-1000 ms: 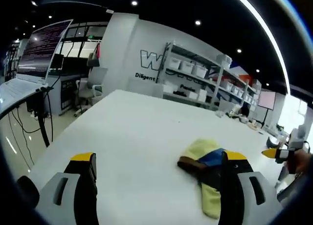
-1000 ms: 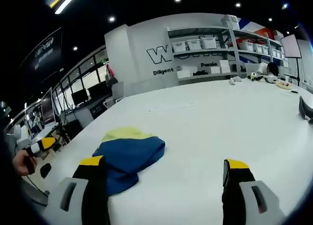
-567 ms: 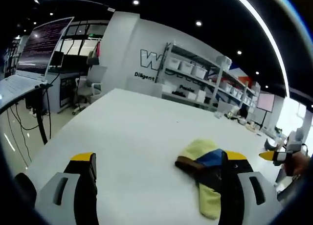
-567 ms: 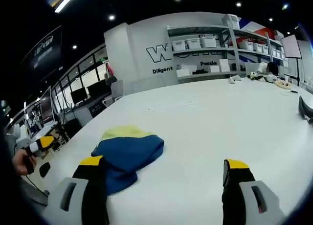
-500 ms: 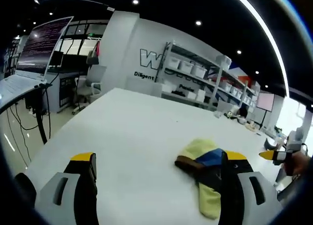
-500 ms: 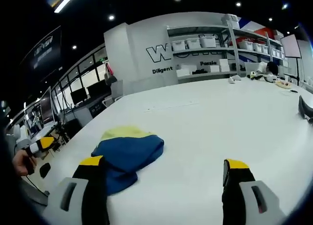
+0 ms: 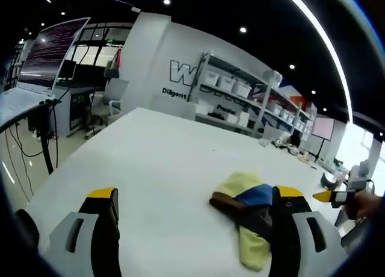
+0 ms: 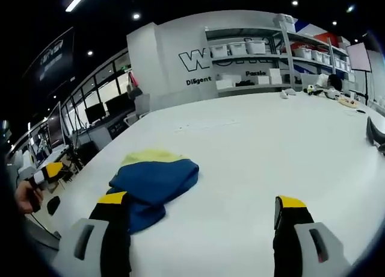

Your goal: Fold the garment on the visible template until the final outline fits inside the template.

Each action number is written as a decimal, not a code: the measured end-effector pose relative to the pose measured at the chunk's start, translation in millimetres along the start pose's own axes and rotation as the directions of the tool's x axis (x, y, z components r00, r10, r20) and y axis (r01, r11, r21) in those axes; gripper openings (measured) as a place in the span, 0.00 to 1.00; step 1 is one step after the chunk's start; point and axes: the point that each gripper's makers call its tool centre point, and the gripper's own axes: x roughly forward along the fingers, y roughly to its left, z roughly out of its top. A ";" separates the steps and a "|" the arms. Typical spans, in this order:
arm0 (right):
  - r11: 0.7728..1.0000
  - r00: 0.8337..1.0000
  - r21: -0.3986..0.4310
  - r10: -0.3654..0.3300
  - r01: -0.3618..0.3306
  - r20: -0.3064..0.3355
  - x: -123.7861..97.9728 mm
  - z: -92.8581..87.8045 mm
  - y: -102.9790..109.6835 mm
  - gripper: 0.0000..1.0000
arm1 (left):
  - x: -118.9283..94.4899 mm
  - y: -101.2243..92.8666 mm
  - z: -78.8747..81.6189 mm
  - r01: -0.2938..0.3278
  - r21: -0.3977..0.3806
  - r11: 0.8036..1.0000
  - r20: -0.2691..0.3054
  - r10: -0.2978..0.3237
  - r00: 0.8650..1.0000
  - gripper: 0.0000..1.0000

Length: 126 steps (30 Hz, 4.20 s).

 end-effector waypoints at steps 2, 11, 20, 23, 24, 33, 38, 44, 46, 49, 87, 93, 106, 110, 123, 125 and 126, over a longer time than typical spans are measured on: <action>1.000 1.000 0.000 0.015 -0.015 0.013 -0.6 2.6 5.9 0.99 | -0.4 -1.4 2.5 0.004 0.010 1.000 0.009 -0.004 1.000 0.99; 1.000 1.000 -0.020 0.016 -0.016 0.002 1.7 0.6 9.0 0.99 | 0.5 -2.7 -0.4 0.015 -0.012 1.000 0.000 -0.015 1.000 0.99; 1.000 0.999 -0.018 -0.009 0.009 -0.034 4.1 -7.6 0.9 0.99 | 4.2 -10.1 -3.4 0.051 -0.028 0.998 -0.006 -0.051 0.999 0.99; 1.000 0.999 -0.019 -0.016 0.016 -0.040 6.3 -7.9 -1.7 0.99 | 4.5 -13.1 -6.0 0.060 -0.029 0.998 -0.016 -0.060 0.998 0.99; 1.000 0.999 -0.019 -0.020 0.019 -0.040 6.1 -7.6 -2.5 0.99 | 5.6 -14.7 -6.4 0.067 -0.020 0.998 -0.023 -0.067 0.997 0.99; 0.991 0.998 -0.121 0.060 -0.056 0.034 11.0 29.3 26.8 0.99 | 5.6 -35.0 -17.9 0.123 -0.020 0.992 -0.052 -0.124 0.991 0.99; 0.965 0.992 -0.233 0.121 -0.122 -0.019 26.5 25.8 53.1 0.96 | 7.1 -38.1 -21.2 0.142 -0.029 0.989 -0.070 -0.144 0.987 0.99; 0.899 0.969 -0.362 0.236 -0.246 -0.070 46.8 22.4 103.9 0.91 | 7.8 -38.2 -21.3 0.144 -0.031 0.989 -0.073 -0.146 0.987 0.99; 0.862 0.953 -0.408 0.288 -0.300 -0.093 56.6 19.3 127.1 0.89 | 7.7 -37.2 -21.4 0.142 -0.041 0.989 -0.072 -0.145 0.987 0.99; 0.816 0.937 -0.465 0.329 -0.345 -0.118 65.9 15.0 148.8 0.86 | 7.5 -37.0 -21.3 0.142 -0.038 0.989 -0.074 -0.145 0.987 0.99; 0.380 0.904 -0.827 0.280 -0.413 -0.323 111.8 -39.1 194.0 0.00 | 7.7 -32.1 -23.2 0.128 -0.065 0.990 -0.084 -0.133 0.988 0.99; 0.494 0.904 -0.768 0.337 -0.407 -0.262 102.9 -18.2 200.4 0.00 | 7.0 -42.9 -25.3 0.155 -0.050 0.987 -0.097 -0.159 0.982 0.98; 0.550 0.909 -0.741 0.366 -0.385 -0.200 92.2 25.8 196.9 0.00 | 20.1 -71.8 -28.6 0.232 0.032 0.972 -0.141 -0.225 0.964 0.93; 0.551 0.910 -0.745 0.372 -0.375 -0.183 90.6 34.6 195.6 0.00 | 29.2 -84.3 -31.1 0.243 0.016 0.970 -0.160 -0.238 0.958 0.91; 0.585 0.906 -0.728 0.408 -0.357 -0.116 84.1 60.9 193.1 0.00 | 69.4 -106.6 -47.6 0.288 0.066 0.955 -0.234 -0.266 0.935 0.85; 0.594 0.905 -0.721 0.411 -0.356 -0.108 83.0 64.1 192.5 0.00 | 73.6 -104.3 -51.4 0.283 0.053 0.958 -0.246 -0.262 0.933 0.82; 0.598 0.906 -0.719 0.411 -0.355 -0.105 82.7 65.2 192.2 0.00 | 76.9 -101.4 -54.3 0.272 0.047 0.961 -0.256 -0.252 0.933 0.80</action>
